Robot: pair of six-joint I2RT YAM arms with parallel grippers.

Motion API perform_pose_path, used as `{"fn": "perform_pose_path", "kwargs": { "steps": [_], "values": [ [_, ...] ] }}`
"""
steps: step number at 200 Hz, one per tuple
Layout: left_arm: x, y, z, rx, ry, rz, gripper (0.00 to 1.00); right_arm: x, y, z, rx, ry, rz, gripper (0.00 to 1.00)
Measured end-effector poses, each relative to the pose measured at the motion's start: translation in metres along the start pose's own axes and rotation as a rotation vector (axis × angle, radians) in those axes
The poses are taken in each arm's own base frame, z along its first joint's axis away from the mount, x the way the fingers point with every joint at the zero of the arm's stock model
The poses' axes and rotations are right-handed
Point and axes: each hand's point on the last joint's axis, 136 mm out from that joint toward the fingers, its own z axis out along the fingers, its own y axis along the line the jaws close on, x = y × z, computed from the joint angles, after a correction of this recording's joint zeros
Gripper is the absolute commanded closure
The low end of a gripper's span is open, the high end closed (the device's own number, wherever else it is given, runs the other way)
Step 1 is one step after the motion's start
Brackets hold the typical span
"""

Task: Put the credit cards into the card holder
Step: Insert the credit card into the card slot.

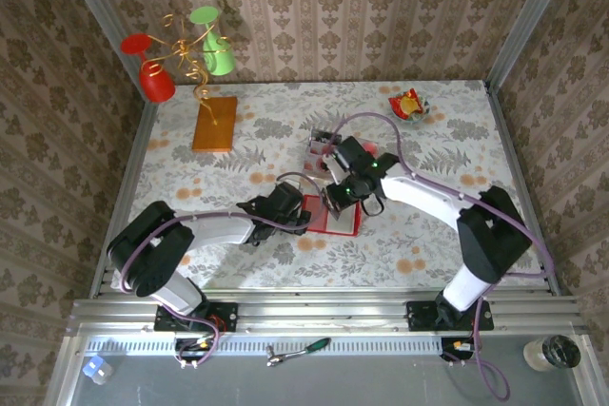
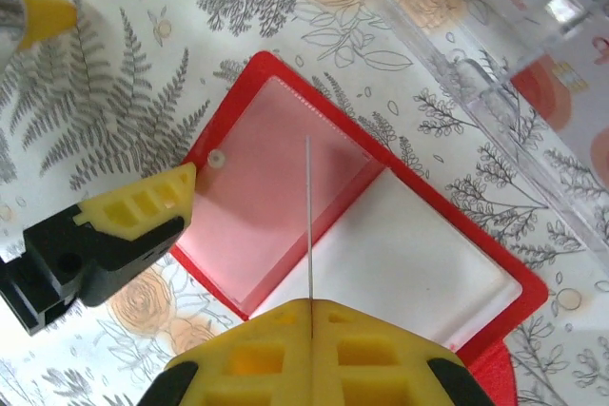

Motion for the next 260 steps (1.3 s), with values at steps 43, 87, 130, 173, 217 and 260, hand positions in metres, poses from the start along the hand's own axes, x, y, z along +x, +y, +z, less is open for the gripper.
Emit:
{"fn": "perform_pose_path", "kwargs": {
  "steps": [43, 87, 130, 173, 217, 260],
  "values": [
    [0.005, 0.004, 0.000, -0.017, 0.008, -0.019, 0.00, 0.016, -0.006, -0.006, -0.057, -0.192, 0.266, 1.00],
    [0.006, 0.006, 0.000, -0.023, 0.009, -0.029, 0.00, 0.027, -0.014, -0.005, -0.113, -0.372, 0.461, 1.00],
    [0.006, 0.006, 0.000, -0.024, 0.010, -0.034, 0.00, 0.020, -0.016, -0.011, -0.159, -0.491, 0.538, 1.00],
    [0.007, 0.007, 0.000, -0.029, 0.012, -0.034, 0.00, 0.003, -0.012, -0.014, -0.213, -0.562, 0.575, 1.00],
    [0.008, 0.007, 0.000, -0.033, 0.015, -0.040, 0.00, 0.010, -0.016, -0.001, -0.214, -0.550, 0.604, 1.00],
    [0.009, 0.008, 0.000, -0.035, 0.017, -0.046, 0.00, 0.017, -0.020, 0.008, -0.211, -0.547, 0.626, 1.00]
  ]
}}
